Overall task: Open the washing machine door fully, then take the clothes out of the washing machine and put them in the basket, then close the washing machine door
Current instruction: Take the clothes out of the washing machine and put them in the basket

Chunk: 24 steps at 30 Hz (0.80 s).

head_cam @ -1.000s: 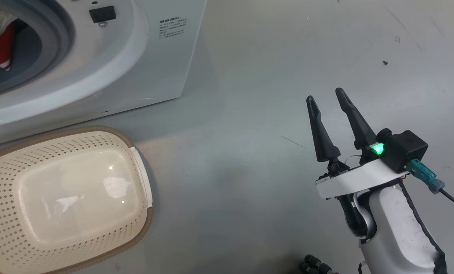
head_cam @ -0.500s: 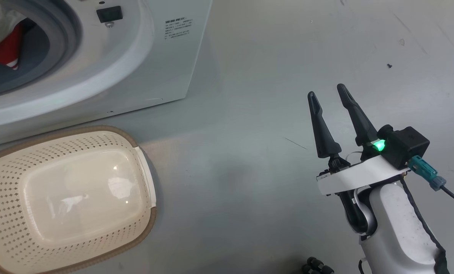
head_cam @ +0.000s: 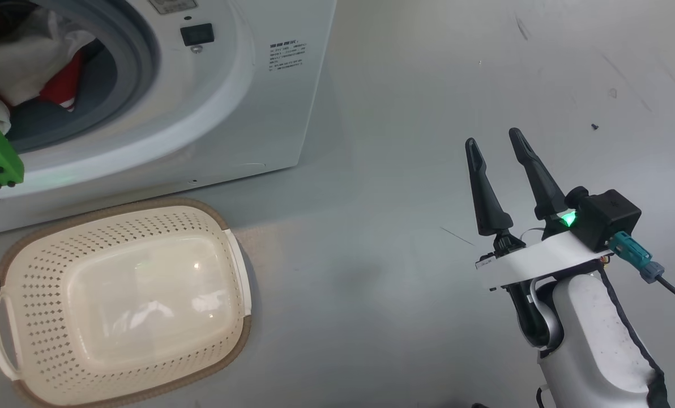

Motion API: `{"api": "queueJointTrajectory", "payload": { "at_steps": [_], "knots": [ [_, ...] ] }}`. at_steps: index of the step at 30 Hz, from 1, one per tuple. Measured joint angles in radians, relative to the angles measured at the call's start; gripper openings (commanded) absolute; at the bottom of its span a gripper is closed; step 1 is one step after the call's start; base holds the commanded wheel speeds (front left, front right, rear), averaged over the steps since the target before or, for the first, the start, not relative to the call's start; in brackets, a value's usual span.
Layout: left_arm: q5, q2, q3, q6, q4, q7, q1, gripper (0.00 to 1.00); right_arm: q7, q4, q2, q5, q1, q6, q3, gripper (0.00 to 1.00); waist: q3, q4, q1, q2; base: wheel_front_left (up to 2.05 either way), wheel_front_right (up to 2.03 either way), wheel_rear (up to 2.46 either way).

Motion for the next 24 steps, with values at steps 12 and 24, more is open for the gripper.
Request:
{"api": "queueJointTrajectory", "payload": {
  "at_steps": [12,24],
  "knots": [
    [-0.014,-0.062,-0.007,-0.029,0.028,-0.124,0.091,0.0,0.0,0.04,0.0,-0.014,0.01,0.001,-0.017,1.0,-0.106,0.047,0.0,0.0,0.0,0.0,0.0],
    [-0.027,-0.096,-0.026,-0.051,0.045,-0.227,0.211,0.0,0.0,0.075,-0.001,-0.025,0.074,0.009,-0.028,1.0,-0.228,0.094,0.0,0.0,0.0,0.0,0.0]
  ]
}}
